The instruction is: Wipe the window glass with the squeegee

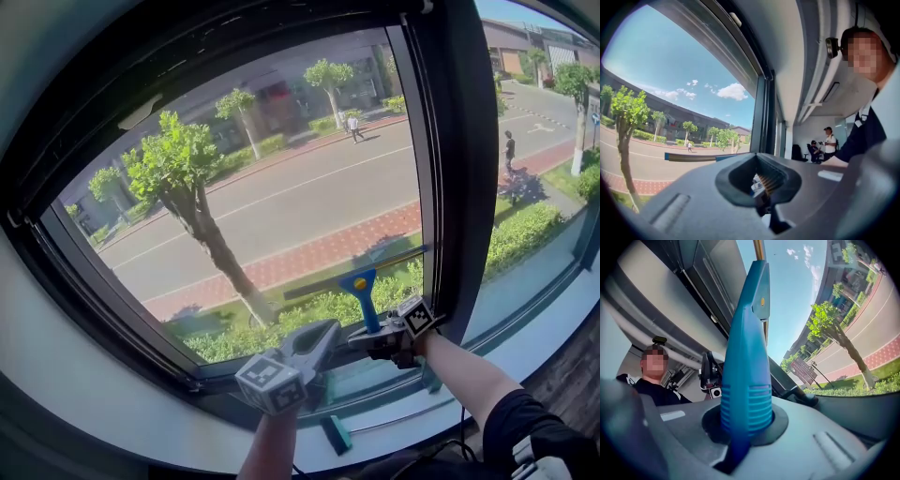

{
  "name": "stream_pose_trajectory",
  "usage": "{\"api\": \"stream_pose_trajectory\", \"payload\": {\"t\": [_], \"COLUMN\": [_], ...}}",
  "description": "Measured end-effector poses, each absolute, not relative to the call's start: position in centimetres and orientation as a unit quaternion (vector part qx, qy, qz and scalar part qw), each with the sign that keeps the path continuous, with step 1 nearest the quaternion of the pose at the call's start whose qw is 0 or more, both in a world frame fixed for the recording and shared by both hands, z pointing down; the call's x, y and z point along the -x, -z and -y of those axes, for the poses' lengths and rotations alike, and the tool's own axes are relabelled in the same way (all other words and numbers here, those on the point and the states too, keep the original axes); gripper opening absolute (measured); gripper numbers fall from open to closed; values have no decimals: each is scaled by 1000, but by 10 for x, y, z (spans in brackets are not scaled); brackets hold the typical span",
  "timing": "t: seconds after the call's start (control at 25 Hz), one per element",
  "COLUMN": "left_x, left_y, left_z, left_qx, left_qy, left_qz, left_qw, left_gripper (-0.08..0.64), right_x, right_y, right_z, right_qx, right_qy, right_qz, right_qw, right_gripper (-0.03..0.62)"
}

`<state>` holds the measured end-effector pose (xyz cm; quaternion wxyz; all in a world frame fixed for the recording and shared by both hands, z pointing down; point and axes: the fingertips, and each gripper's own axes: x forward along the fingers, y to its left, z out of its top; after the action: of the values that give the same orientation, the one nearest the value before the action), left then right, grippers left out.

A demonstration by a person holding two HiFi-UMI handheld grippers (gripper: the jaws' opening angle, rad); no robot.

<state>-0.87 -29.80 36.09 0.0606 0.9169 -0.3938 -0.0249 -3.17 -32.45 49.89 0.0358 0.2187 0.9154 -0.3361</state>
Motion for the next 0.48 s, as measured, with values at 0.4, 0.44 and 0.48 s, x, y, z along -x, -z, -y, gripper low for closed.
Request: {"api": "stream_pose_trajectory", "payload": {"t": [0.4,0.44,0.48], "left_x": [12,11,11], "left_y": [-375,-378,-380], "left_z": [299,299,299], "left_qx": [-915,-915,-915], "left_qy": [23,22,22], "left_qz": [396,395,395], "left_qw": [77,79,82], "left_gripper": [2,2,2], "right_x": [29,28,27], "right_y": [-549,-553,-555], "right_z": [316,313,309], "right_qx": [-216,-219,-225], "right_qy": [397,406,417], "right_qz": [-892,-887,-880], "right_qw": [29,28,31], "right_gripper": [8,8,6]}}
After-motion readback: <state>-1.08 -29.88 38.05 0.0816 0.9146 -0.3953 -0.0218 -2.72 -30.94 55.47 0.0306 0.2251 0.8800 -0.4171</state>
